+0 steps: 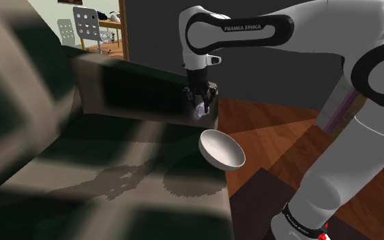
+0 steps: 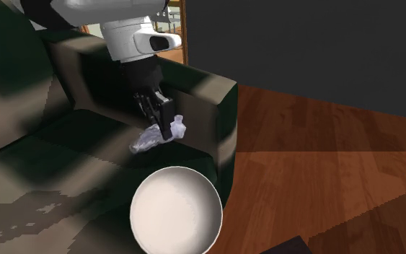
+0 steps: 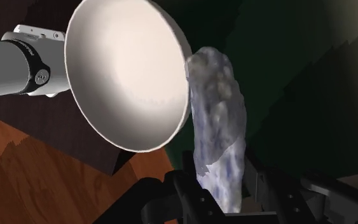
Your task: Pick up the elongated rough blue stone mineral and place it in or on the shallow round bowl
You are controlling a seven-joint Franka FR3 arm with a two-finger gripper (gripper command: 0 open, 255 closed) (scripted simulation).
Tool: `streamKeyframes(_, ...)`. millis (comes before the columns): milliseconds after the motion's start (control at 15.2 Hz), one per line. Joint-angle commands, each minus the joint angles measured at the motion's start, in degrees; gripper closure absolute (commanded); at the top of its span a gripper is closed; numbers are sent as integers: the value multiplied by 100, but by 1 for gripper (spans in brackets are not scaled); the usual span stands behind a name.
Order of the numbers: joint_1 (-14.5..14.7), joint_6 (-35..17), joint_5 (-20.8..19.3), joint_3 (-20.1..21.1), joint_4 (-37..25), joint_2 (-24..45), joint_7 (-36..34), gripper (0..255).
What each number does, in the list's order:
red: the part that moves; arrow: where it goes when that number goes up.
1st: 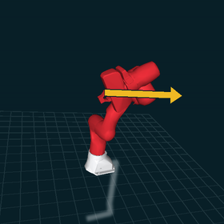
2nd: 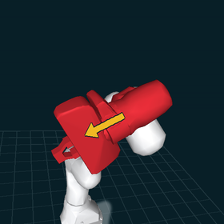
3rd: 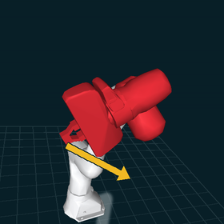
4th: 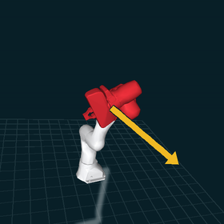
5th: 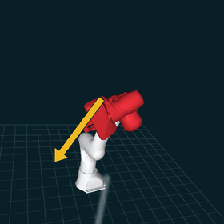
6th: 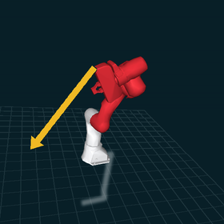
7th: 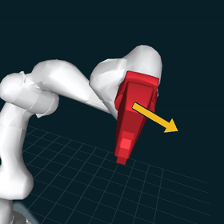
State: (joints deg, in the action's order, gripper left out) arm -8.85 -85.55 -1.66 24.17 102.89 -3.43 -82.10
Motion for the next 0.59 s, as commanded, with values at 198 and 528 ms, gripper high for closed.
streamKeyframes(198, 140, -52, 471, 28, 1076, -1111, -27, 255)
streamKeyframes(528, 376, 55, 881, 43, 1885, -2088, -93, 255)
